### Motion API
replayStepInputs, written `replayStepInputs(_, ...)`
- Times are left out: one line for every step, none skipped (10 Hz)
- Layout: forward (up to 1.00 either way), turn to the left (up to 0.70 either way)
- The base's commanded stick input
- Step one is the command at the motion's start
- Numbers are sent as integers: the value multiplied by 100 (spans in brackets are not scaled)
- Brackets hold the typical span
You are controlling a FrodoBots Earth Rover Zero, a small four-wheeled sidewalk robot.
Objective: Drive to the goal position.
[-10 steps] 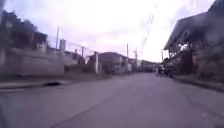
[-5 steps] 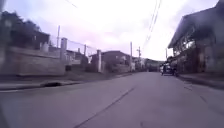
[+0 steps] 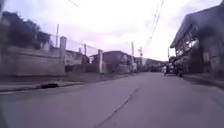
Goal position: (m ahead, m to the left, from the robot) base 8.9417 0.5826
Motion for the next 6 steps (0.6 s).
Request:
replayStepInputs(70,-13)
replayStepInputs(70,0)
replayStepInputs(70,0)
replayStepInputs(70,0)
replayStepInputs(70,0)
replayStepInputs(70,0)
